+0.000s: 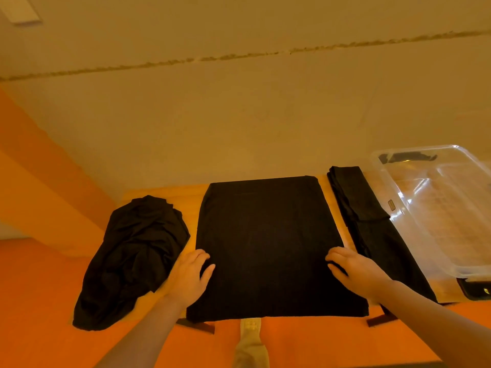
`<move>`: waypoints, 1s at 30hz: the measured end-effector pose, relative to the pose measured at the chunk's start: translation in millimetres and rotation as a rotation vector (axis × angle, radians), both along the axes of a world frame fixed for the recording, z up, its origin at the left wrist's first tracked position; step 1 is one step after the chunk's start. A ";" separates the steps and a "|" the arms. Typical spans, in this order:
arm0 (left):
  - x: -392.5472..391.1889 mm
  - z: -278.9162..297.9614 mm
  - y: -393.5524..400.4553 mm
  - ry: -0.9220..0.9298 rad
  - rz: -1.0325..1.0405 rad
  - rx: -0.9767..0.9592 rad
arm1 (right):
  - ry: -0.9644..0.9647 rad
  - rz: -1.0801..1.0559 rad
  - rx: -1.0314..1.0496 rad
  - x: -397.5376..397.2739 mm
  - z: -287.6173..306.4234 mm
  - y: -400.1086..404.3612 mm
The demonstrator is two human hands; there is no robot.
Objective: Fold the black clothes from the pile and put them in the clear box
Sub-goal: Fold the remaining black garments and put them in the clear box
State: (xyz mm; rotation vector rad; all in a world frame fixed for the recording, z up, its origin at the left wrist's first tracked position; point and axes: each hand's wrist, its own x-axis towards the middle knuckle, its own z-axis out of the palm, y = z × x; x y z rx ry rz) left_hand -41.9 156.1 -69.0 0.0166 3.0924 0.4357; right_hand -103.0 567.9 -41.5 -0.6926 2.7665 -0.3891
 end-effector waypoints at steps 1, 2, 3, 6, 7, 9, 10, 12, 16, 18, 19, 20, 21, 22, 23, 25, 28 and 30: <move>-11.0 0.4 2.0 -0.028 0.017 -0.012 | 0.012 -0.023 0.002 -8.8 -1.4 -7.9; -22.3 0.8 3.5 -0.050 0.032 -0.018 | 0.013 -0.048 0.010 -18.0 -3.6 -15.8; -34.4 -0.5 4.1 -0.067 0.042 -0.021 | 0.010 -0.074 0.018 -27.9 -5.8 -24.5; -71.1 -3.6 7.4 -0.116 0.056 -0.036 | 0.011 -0.163 0.059 -58.2 -12.5 -46.4; -84.8 -5.1 8.0 -0.126 0.057 -0.038 | 0.012 -0.192 0.074 -70.5 -16.4 -52.5; -111.1 -7.9 8.8 -0.139 0.056 -0.034 | -0.014 -0.258 0.086 -95.8 -24.1 -62.5; -123.5 -9.9 8.6 -0.149 0.058 -0.030 | -0.022 -0.286 0.097 -108.5 -28.3 -65.9; -146.8 -14.2 7.4 -0.167 0.058 -0.031 | -0.006 -0.314 0.149 -133.5 -37.0 -71.0; -182.8 -26.4 -3.7 -0.200 0.059 -0.068 | 0.014 -0.336 0.251 -177.9 -46.4 -78.7; -190.3 -34.9 -17.0 -0.228 0.102 -0.109 | 0.000 -0.339 0.287 -194.4 -50.2 -80.0; -190.9 -38.6 -24.6 -0.230 0.122 -0.141 | -0.024 -0.355 0.285 -199.6 -51.7 -79.3; -190.1 -41.8 -31.9 -0.225 0.134 -0.170 | -0.049 -0.379 0.275 -202.5 -53.8 -77.7; -188.7 -43.7 -37.8 -0.221 0.140 -0.189 | -0.065 -0.401 0.266 -203.2 -56.5 -75.0; -186.9 -44.8 -42.4 -0.218 0.143 -0.194 | -0.067 -0.417 0.260 -202.1 -59.3 -71.6; -185.7 -45.2 -45.3 -0.220 0.147 -0.188 | -0.063 -0.432 0.252 -200.1 -62.0 -68.5; -182.9 -45.1 -47.5 -0.237 0.163 -0.162 | -0.043 -0.480 0.231 -193.3 -66.2 -63.9; -177.4 -43.6 -46.5 -0.235 0.183 -0.155 | -0.021 -0.508 0.238 -182.3 -67.7 -61.5; -173.3 -42.1 -44.7 -0.253 0.187 -0.167 | -0.028 -0.509 0.234 -175.6 -67.1 -61.2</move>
